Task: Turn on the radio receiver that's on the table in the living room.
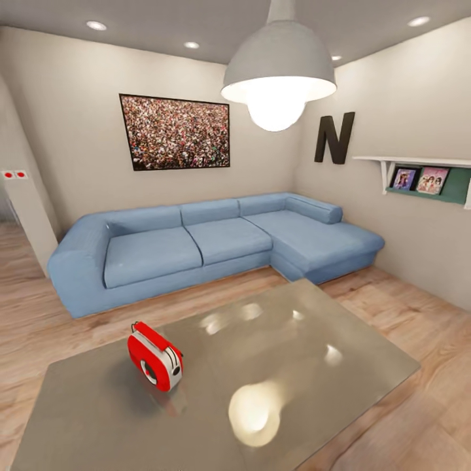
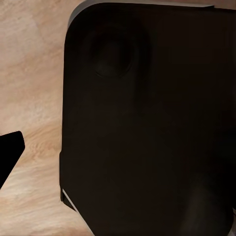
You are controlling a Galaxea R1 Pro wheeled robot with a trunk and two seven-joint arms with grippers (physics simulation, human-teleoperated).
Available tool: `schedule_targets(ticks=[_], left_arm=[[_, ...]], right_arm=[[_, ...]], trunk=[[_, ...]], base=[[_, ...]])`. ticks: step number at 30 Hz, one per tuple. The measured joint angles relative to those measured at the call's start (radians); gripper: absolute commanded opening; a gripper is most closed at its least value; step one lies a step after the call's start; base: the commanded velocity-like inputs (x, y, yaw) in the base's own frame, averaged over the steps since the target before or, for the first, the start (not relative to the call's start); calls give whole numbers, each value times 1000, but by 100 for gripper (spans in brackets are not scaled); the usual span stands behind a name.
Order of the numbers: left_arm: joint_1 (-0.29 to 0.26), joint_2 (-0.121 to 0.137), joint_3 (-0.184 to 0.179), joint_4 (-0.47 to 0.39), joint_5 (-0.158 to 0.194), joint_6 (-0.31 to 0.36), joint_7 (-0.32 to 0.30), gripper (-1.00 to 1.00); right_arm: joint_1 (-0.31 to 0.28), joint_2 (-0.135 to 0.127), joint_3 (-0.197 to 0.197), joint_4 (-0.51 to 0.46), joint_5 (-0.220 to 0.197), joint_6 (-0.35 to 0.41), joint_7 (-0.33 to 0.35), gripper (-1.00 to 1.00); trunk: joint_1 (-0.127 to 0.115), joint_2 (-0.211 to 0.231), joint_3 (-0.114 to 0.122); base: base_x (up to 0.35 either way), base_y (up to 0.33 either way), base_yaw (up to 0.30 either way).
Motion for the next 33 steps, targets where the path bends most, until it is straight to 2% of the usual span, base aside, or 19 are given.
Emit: schedule_targets(ticks=[11,33], left_arm=[[0,1,0,0,2,-1,0,100],[0,0,1,0,4,1,0,100]], right_arm=[[0,0,0,0,1,1,0,100],[0,-1,1,0,0,0,0,100]], trunk=[[0,0,0],[0,0,-7]], base=[[267,-95,41],[10,-4,283]])
